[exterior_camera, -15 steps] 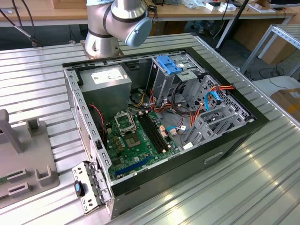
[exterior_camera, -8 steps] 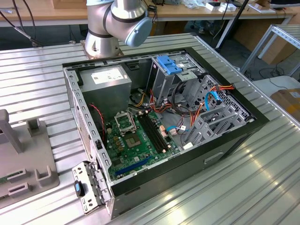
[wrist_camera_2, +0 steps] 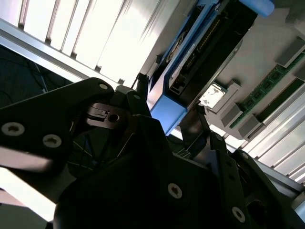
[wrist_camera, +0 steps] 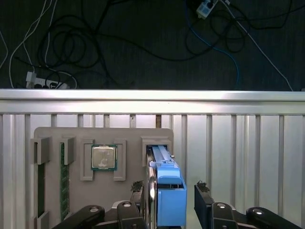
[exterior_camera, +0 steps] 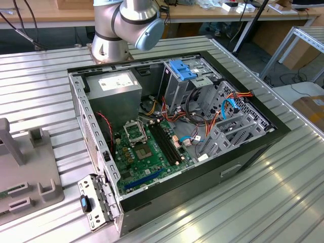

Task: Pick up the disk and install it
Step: 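Pick up the disk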

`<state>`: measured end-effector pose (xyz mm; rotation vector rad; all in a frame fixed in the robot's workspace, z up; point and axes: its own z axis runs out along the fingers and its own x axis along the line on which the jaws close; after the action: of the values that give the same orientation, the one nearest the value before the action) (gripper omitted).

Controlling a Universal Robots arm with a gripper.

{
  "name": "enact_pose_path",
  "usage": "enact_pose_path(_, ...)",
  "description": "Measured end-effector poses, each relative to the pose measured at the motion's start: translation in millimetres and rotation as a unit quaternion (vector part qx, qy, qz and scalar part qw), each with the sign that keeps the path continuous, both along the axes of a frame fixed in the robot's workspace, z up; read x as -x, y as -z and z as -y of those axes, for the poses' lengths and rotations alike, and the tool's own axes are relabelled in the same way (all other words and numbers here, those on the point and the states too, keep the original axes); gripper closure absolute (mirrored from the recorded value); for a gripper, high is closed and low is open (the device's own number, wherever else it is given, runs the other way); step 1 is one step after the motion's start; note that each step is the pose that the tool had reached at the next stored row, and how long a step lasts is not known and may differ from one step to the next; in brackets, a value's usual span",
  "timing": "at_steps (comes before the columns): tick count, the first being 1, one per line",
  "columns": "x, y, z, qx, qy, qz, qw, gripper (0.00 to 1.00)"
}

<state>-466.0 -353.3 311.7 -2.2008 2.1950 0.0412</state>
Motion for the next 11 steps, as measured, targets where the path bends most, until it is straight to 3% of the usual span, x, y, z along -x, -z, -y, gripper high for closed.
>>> enact_pose_path(11,0.0,1.0,0.3,0.0,0.0,0.0,1.0,0.46)
